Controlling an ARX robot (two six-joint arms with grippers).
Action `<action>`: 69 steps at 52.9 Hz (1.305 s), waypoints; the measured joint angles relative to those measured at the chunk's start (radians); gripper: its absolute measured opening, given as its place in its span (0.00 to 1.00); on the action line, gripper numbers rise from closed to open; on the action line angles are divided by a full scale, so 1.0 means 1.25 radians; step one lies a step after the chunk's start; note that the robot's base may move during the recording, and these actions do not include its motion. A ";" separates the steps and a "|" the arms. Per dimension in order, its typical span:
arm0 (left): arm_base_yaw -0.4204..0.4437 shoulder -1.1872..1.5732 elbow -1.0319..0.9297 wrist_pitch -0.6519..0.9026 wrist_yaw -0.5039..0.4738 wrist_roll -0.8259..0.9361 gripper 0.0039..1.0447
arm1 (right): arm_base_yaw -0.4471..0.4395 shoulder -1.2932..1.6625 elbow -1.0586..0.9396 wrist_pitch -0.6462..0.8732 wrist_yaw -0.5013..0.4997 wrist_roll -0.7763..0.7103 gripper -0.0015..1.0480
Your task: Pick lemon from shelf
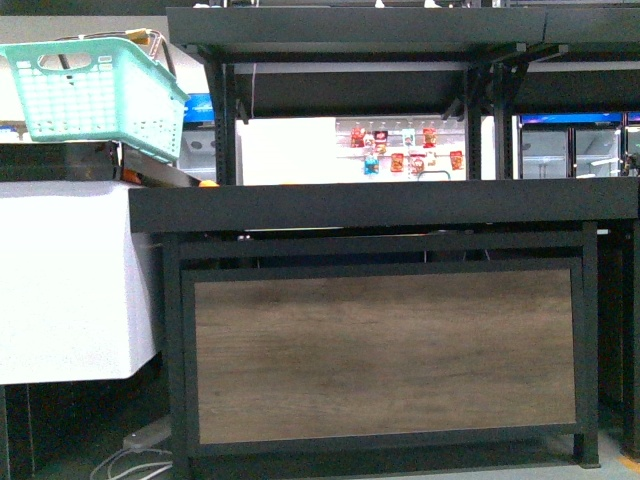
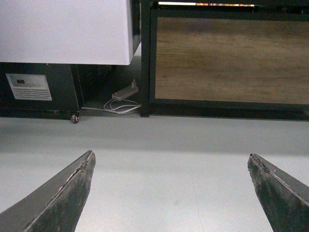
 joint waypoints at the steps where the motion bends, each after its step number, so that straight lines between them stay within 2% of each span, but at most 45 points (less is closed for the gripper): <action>1: 0.000 0.000 0.000 0.000 0.000 0.000 0.93 | 0.000 0.000 0.000 0.000 0.000 0.000 0.93; 69: 0.000 0.000 0.000 0.000 0.000 0.000 0.93 | 0.000 0.000 0.000 0.000 0.000 0.000 0.93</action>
